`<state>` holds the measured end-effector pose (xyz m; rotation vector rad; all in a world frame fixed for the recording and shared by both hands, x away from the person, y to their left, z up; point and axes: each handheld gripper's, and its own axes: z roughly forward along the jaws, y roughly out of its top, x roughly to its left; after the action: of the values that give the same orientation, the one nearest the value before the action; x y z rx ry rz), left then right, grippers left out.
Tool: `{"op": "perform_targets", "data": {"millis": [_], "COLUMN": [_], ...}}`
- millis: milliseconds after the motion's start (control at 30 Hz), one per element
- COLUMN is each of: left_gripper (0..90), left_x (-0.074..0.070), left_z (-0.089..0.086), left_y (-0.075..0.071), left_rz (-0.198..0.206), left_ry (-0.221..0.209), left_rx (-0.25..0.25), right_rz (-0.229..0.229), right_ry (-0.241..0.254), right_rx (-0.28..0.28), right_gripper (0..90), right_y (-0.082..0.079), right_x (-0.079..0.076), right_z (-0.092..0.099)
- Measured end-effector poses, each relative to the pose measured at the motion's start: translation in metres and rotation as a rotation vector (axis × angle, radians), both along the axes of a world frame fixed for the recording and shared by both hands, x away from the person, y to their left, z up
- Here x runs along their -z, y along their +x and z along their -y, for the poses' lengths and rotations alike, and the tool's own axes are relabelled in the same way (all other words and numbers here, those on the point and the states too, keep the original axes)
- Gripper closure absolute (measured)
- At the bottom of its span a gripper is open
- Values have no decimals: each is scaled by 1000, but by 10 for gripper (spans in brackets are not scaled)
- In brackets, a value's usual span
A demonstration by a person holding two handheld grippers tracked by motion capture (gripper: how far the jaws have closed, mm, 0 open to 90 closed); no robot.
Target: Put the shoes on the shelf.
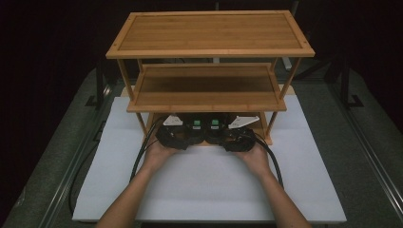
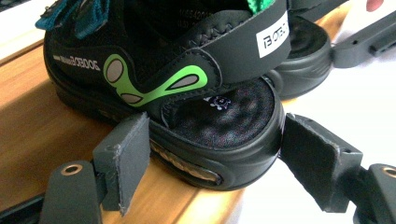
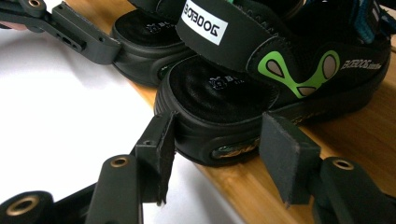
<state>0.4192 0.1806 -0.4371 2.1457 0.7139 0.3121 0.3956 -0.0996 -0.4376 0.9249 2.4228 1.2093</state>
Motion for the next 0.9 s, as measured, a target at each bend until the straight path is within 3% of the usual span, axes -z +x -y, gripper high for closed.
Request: {"op": "perform_targets", "data": {"millis": [200, 233, 333, 433, 500, 533, 567, 633, 767, 900], "left_gripper": [241, 240, 240, 241, 222, 205, 205, 169, 136, 78], "left_x": [0, 0, 1, 1, 1, 1, 0, -1, -2, -5], "left_z": [4, 5, 5, 4, 4, 4, 4, 2, -5, -15], "left_y": [8, 9, 9, 8, 2, 2, 1, -3, -14, -26], "left_rz": [12, 7, 8, -7, -17, -17, -16, -5, -14, -15], "left_ry": [52, 54, 54, 44, 10, 10, 20, 24, 15, 18], "left_rx": [-13, -12, -19, -27, -28, -28, -21, -18, -13, -21], "right_rz": [-5, 16, 5, 23, 16, 16, -24, -40, -24, -48], "right_ry": [-12, -21, -13, -4, -1, -1, 9, 34, 38, 21], "right_rx": [34, 36, 50, 43, 52, 52, 72, 64, 64, 80], "right_gripper": [483, 482, 483, 480, 426, 426, 407, 377, 298, 205], "right_y": [6, 11, 12, 13, 10, 10, 6, 3, -5, -19], "right_x": [2, 4, 5, 7, 4, 4, 2, -1, -2, -2], "right_z": [1, 3, 3, 4, 4, 4, 6, 8, 19, 35]}}
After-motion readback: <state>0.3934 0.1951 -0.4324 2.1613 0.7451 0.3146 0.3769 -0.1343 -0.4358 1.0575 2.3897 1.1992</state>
